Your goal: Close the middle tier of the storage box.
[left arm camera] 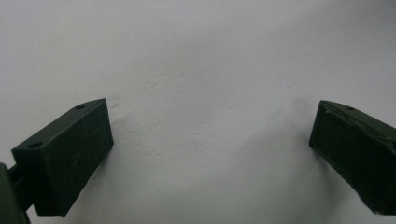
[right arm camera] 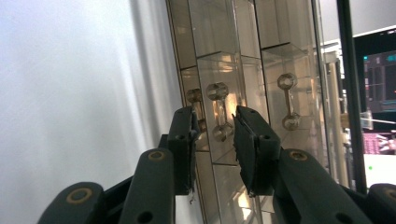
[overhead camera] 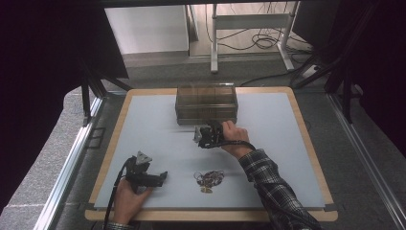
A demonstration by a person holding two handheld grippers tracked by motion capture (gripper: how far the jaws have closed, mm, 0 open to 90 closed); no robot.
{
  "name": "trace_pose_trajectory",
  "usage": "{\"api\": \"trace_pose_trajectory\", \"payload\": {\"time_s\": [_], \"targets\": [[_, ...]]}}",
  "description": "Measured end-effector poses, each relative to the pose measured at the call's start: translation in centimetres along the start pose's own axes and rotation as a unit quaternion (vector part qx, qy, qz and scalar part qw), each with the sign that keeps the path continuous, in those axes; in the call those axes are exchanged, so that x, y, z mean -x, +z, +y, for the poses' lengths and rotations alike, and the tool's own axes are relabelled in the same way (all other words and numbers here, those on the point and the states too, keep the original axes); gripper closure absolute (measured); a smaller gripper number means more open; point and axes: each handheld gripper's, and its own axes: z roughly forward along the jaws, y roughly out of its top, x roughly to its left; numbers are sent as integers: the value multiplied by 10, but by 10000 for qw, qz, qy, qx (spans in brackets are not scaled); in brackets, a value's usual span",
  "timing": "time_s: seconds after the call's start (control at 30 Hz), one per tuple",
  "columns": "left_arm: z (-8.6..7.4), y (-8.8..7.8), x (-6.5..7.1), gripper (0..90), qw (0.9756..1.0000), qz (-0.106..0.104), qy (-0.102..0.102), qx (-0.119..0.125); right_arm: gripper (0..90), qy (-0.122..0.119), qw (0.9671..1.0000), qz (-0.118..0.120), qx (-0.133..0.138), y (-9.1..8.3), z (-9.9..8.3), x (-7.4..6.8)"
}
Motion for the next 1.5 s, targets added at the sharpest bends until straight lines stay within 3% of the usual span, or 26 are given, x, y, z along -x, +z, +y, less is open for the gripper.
{"api": "trace_pose_trajectory", "payload": {"time_s": [0.3, 0.8, 0.93, 0.97, 1.03, 1.3, 1.4, 1.43, 1.47, 1.5], "targets": [[0, 0, 0, 0, 10000, 5, 15, -10, 631, 259, 9985, 489, 28, 0, -3, 10], [0, 0, 0, 0, 10000, 4, 8, -4, 601, 586, 9932, 982, 228, -2, -6, 23], [0, 0, 0, 0, 10000, 4, 7, -3, 592, 718, 9901, 1169, 298, -2, -8, 27], [0, 0, 0, 0, 10000, 4, 6, -4, 592, 805, 9879, 1283, 328, -2, -9, 30], [0, 0, 0, 0, 10000, 4, 7, -3, 592, 832, 9873, 1313, 332, -2, -9, 31], [0, 0, 0, 0, 10000, 8, 7, -3, 589, 1105, 9795, 1633, 404, -2, -15, 40], [0, 0, 0, 0, 10000, 2, 27, -22, 589, 1291, 9729, 1840, 533, -2, -19, 47], [0, 0, 0, 0, 10000, 2, 27, -22, 589, 1291, 9729, 1840, 533, -2, -19, 47], [0, 0, 0, 0, 10000, 1, 1, 1, 588, 1382, 9695, 1938, 578, -1, -21, 50], [0, 0, 0, 0, 10000, 1, 1, 0, 588, 1382, 9695, 1938, 578, -1, -21, 50]]}}
